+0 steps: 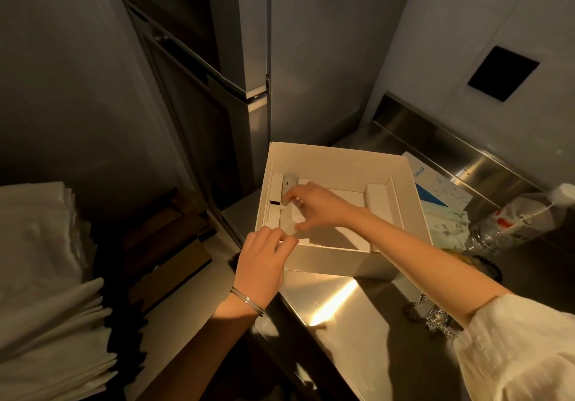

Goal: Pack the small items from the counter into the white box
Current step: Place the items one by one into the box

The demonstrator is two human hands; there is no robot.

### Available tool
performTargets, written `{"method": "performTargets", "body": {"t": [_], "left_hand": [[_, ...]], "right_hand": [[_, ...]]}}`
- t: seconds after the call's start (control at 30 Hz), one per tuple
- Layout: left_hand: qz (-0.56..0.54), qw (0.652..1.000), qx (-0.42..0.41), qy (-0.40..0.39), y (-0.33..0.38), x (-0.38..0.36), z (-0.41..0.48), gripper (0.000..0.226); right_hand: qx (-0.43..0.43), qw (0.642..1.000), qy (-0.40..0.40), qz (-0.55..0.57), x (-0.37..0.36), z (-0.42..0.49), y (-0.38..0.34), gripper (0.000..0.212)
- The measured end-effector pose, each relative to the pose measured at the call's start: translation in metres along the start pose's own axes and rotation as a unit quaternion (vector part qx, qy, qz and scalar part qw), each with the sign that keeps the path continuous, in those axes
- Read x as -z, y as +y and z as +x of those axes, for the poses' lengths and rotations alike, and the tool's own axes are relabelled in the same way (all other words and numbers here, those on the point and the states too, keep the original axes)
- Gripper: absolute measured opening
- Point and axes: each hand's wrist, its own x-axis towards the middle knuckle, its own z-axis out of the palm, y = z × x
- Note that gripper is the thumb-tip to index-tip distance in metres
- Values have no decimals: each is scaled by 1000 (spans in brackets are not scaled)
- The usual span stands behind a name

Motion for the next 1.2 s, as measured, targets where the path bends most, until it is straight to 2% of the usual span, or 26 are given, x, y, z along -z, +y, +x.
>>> {"method": "performTargets", "body": {"t": [0.1,0.23,0.5,0.6,0.77,0.87,0.93,1.03,1.13,1.2], "left_hand": [[-1,1000,-1,-15,-1,2,-1,55],[2,1000,0,-10,-1,2,0,48],[-1,1000,5,-17,-1,5,-1,46],[9,999,8,-30,1,7,-1,43],[24,999,6,-47,-2,8,0,41],[48,997,-12,-62,-1,11,2,30],[63,995,-28,-74,2,12,6,20],[56,992,-60,-94,10,5,16,12],[29,988,-92,-122,25,-8,27,28],[25,987,-113,-113,33,-16,32,31]], "right_hand": [[-24,998,4,-57,-16,13,-5,60],[-82,996,31,-32,-14,15,0,54],[-107,987,5,-119,-12,32,-19,30],[-117,986,-22,-116,-25,39,-27,40],[-154,982,56,-93,-25,36,-22,70],[-140,985,78,-58,-14,25,-18,72],[-139,984,106,21,1,6,-15,67],[-147,972,172,67,30,-44,-6,42],[-174,951,244,72,55,-123,7,23],[-212,927,300,74,63,-185,16,18]]}}
